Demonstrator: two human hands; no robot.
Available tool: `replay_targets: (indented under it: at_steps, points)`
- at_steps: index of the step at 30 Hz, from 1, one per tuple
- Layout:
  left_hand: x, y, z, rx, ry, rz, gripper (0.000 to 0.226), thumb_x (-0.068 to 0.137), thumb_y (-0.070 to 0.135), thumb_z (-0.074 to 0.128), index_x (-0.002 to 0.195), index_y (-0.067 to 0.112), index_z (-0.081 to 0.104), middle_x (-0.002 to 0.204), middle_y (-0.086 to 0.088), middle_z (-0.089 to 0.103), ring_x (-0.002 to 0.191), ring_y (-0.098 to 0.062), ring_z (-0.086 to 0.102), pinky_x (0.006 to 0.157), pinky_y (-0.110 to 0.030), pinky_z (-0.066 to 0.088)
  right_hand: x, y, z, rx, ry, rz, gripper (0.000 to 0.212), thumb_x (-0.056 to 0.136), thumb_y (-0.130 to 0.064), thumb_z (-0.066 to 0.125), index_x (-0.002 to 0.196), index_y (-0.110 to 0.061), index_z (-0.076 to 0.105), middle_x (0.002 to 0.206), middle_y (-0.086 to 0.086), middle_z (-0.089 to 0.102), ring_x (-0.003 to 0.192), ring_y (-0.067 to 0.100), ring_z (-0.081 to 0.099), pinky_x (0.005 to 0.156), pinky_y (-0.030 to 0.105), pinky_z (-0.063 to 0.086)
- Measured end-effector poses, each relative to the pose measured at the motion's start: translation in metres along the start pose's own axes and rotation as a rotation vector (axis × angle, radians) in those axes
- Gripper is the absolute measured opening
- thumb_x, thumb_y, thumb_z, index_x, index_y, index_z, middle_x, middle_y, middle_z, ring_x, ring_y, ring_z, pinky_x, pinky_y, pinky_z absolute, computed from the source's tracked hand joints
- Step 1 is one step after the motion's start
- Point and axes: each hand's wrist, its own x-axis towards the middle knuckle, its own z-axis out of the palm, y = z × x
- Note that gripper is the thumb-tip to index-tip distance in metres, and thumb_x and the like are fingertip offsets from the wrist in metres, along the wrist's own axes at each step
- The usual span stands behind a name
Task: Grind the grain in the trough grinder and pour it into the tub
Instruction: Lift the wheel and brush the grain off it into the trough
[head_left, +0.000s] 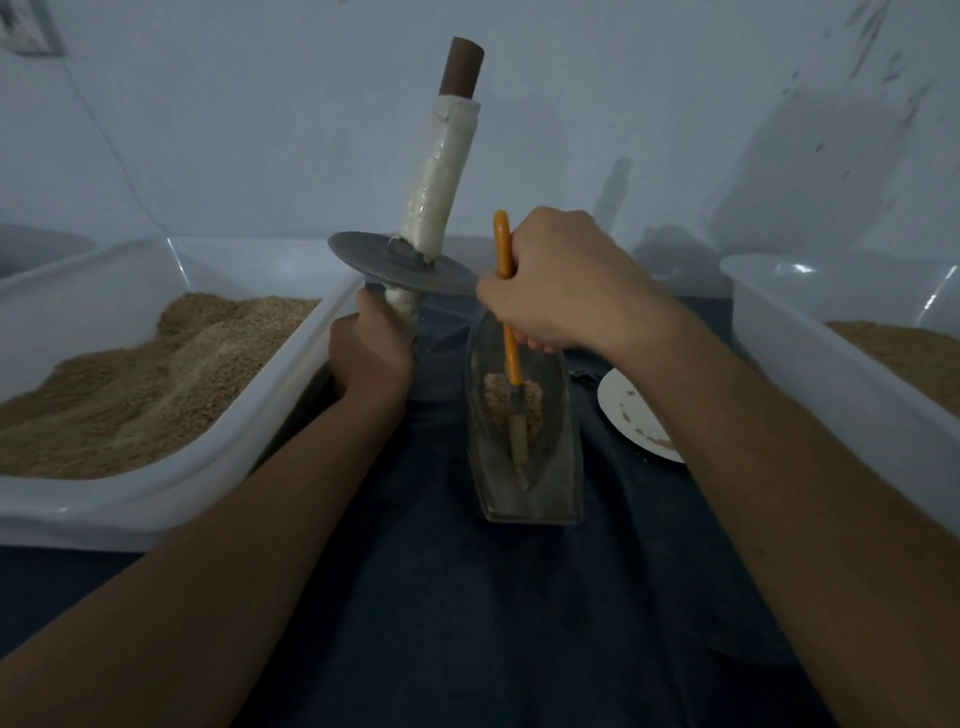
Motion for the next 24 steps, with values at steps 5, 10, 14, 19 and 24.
replay_targets:
  at_steps: [5, 10, 14, 19, 24]
  points:
    - [0.002, 0.002, 0.000, -0.012, -0.012, -0.007, 0.059, 0.075, 0.053, 0.036, 0.089, 0.009, 0.072, 0.086, -0.015, 0.070, 0.080, -0.031, 0.064, 0.073, -0.044, 0.045, 0.002, 0.003, -0.007, -0.004, 0.089, 0.006, 0.025, 0.093, -0.026, 0.059, 0.085, -0.003, 0.068, 0.074, 0.010, 0.070, 0.056, 0.021, 0.070, 0.060, 0.041, 0.064]
    - [0.003, 0.000, 0.000, 0.027, -0.047, 0.054, 0.065, 0.079, 0.050, 0.034, 0.100, 0.000, 0.071, 0.093, -0.022, 0.071, 0.090, -0.041, 0.068, 0.084, -0.057, 0.054, 0.001, -0.006, -0.021, 0.019, -0.035, 0.020, 0.025, 0.090, -0.022, 0.059, 0.075, -0.006, 0.073, 0.056, 0.002, 0.070, 0.047, 0.014, 0.069, 0.041, 0.019, 0.051]
    - [0.004, 0.000, 0.002, 0.001, -0.004, 0.018, 0.057, 0.073, 0.056, 0.034, 0.083, 0.012, 0.069, 0.096, -0.022, 0.074, 0.084, -0.037, 0.067, 0.074, -0.052, 0.050, -0.003, -0.011, -0.011, 0.025, -0.108, 0.017, 0.026, 0.092, -0.022, 0.059, 0.076, -0.006, 0.072, 0.055, 0.001, 0.070, 0.047, 0.014, 0.069, 0.043, 0.020, 0.053]
    - [0.011, -0.006, 0.002, 0.040, -0.013, 0.036, 0.054, 0.077, 0.053, 0.035, 0.081, 0.011, 0.068, 0.084, -0.017, 0.069, 0.092, -0.044, 0.069, 0.072, -0.052, 0.050, -0.003, -0.007, 0.004, -0.007, -0.033, -0.004, 0.026, 0.096, -0.024, 0.060, 0.079, -0.005, 0.067, 0.060, 0.008, 0.070, 0.045, 0.017, 0.068, 0.049, 0.032, 0.061]
    - [0.011, -0.006, 0.002, 0.065, -0.008, 0.056, 0.044, 0.083, 0.052, 0.036, 0.074, 0.017, 0.063, 0.088, -0.019, 0.070, 0.094, -0.042, 0.069, 0.086, -0.059, 0.054, 0.001, -0.001, -0.001, 0.003, 0.030, 0.004, 0.024, 0.097, -0.025, 0.060, 0.083, -0.006, 0.066, 0.068, 0.009, 0.070, 0.048, 0.019, 0.069, 0.051, 0.035, 0.062]
